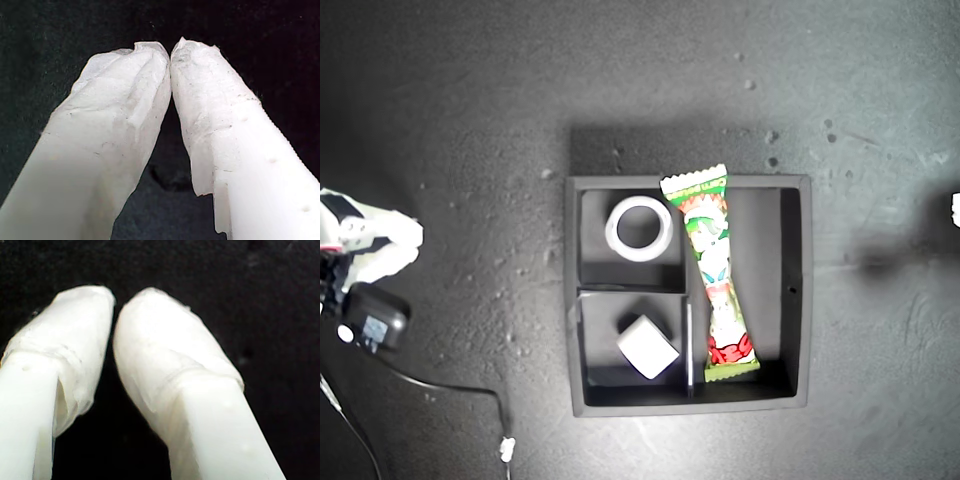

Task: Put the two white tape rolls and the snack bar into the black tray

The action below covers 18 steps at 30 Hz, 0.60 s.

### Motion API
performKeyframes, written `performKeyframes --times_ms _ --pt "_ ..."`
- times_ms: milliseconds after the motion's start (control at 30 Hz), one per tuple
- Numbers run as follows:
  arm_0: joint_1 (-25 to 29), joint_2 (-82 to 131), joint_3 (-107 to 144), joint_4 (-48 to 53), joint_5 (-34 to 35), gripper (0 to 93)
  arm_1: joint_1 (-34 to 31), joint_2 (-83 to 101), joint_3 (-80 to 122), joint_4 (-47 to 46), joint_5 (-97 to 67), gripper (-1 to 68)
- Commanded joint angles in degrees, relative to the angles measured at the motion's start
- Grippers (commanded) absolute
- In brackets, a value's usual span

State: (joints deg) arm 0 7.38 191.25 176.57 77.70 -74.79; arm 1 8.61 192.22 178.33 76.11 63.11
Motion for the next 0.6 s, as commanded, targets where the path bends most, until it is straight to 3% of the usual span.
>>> performKeyframes --times_ms 0,567 --pt "0.97 2.72 3.25 2.11 -1.14 0.2 -0.44 -0.35 0.70 0.70 -1.93 -0.1" --pt "0.97 2.72 3.25 2.11 -1.14 0.2 -3.43 -0.35 0.70 0.70 -1.93 -0.1"
